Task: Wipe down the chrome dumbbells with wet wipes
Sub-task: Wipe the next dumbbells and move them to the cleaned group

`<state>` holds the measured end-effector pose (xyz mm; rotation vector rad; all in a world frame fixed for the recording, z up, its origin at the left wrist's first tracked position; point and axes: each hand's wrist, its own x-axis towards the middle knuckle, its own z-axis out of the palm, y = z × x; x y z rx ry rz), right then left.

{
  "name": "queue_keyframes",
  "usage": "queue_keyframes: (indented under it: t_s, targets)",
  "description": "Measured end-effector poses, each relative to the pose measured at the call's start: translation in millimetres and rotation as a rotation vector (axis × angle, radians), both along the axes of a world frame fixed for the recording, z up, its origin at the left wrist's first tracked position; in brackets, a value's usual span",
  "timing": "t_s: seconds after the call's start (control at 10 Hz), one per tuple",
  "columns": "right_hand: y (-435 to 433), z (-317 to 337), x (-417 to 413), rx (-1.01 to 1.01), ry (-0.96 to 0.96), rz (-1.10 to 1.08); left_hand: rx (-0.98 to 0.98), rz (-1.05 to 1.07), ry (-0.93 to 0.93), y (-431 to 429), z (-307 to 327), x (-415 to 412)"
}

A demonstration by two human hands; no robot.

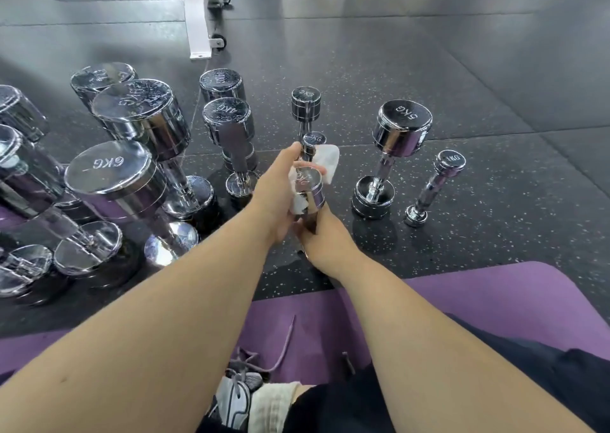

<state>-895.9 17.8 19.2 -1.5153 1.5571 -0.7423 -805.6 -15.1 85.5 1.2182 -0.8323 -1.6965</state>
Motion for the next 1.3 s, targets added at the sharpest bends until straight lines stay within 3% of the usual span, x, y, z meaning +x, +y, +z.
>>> queue_keyframes:
  t_s: [0.1, 0.2, 0.3, 0.4, 0.5, 0.6, 0.7, 0.8, 0.9, 1.0, 1.1, 1.2, 1.3]
  targets:
    - [-4, 0, -6, -0.024, 0.108, 0.001, -0.155, 0.230, -0.224, 10, -16, -29]
    - [-4, -2, -15, -0.123, 0.172, 0.019, -0.608, 0.236, -0.782, 14, -30, -45]
    - [0, 0, -18, -0.197, 0.422, 0.100, -1.067, 0.147, -1.124, -6, -37, -32]
    - [-5, 1, -18, -0.040, 0.166, -0.040, -1.485, -0.128, -1.427, -30, -18, -20]
    - [-6, 5, -15, 0.008, 0.164, -0.028, -1.249, -0.814, -1.838, -36, 24, -27]
    - [-3, 6, -10, -0.014, 0.196, 0.028, -0.855, -0.952, -1.979, -37, 46, -39]
    - [1, 5, -4, -0.042, 0.159, 0.050, -0.550, -1.088, -1.891, -45, 53, -37]
    - [4, 2, -1, -0.033, 0.167, 0.050, -0.179, -0.926, -1.313, -55, 50, -12]
    - [7, 1, 0, -0.022, 0.169, 0.019, 0.015, -0.650, -0.686, -48, 34, 11]
    - [8, -3, -1, -0.018, 0.184, -0.031, 0.054, -0.441, -0.266, -34, 18, 6]
    - [10, -4, -4, 0.010, 0.121, -0.108, 0.017, -0.218, 0.020, -21, 7, -8]
    - [5, -3, -10, 0.016, 0.067, -0.157, -0.111, -0.052, -0.183, 2, 2, -29]
    - [1, 0, -14, 0.029, 0.146, -0.081, -0.346, -0.009, -0.599, 15, -8, -40]
